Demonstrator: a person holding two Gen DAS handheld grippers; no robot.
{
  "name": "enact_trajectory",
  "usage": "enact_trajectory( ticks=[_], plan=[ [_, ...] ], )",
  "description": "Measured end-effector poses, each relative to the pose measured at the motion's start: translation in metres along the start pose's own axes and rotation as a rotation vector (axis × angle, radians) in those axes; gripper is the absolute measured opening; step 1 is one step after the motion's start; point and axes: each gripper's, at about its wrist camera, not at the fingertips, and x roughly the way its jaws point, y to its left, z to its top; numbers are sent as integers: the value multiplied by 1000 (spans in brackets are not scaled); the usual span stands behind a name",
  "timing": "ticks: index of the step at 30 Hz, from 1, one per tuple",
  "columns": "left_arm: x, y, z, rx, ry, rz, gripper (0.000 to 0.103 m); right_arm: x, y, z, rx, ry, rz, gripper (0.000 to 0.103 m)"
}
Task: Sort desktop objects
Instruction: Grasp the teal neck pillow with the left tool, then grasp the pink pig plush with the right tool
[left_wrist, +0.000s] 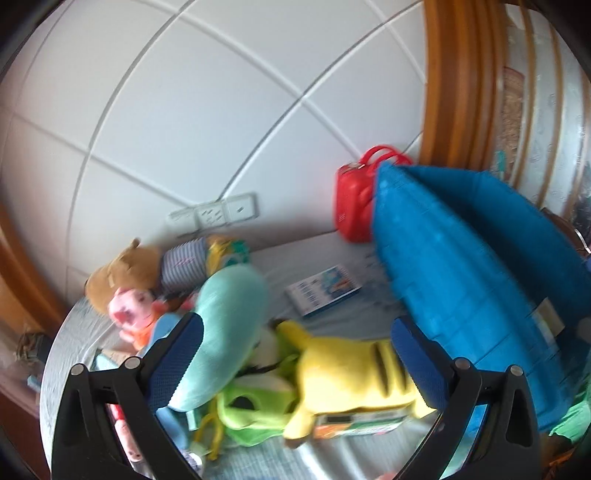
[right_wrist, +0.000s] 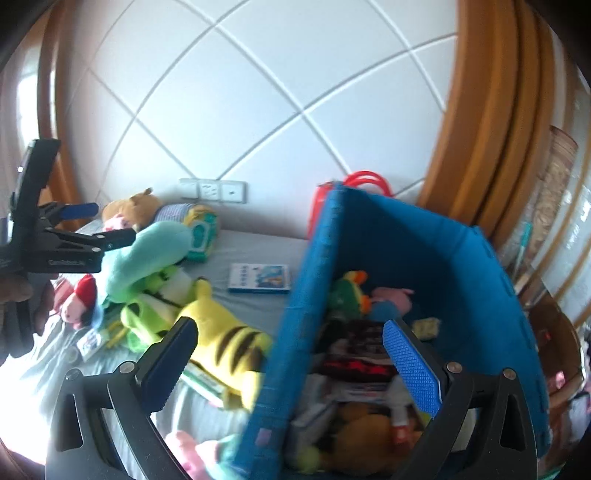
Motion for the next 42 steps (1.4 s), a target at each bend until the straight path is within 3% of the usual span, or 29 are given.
enact_trajectory(
  ticks=[8,12,16,23,24,27,30,33,42],
  plan=[
    [46,60,-26,66,69,36,103,25,68,-12,-1,76,50,102],
    [81,65,-35,180,98,19,103,35,88,-27,12,128,56,102],
    [115,59,-43,301,115,52,103,40,93,-39,45,170,38,102],
    [163,57,-55,366,160,115,103,46,106,-69,66,246,27,102],
    [164,57,-56,367,153,123,99,47,108,-73,68,255,27,102],
    [160,59,-56,344,135,124,78,48,112,-88,68,280,27,102],
    [151,62,-55,315,121,121,65,49,114,-104,71,301,36,102],
    [134,69,-53,278,98,124,59,48,115,-120,81,312,45,102],
    [42,92,-45,189,-48,105,53,71,120,-180,96,408,65,102]
  ],
)
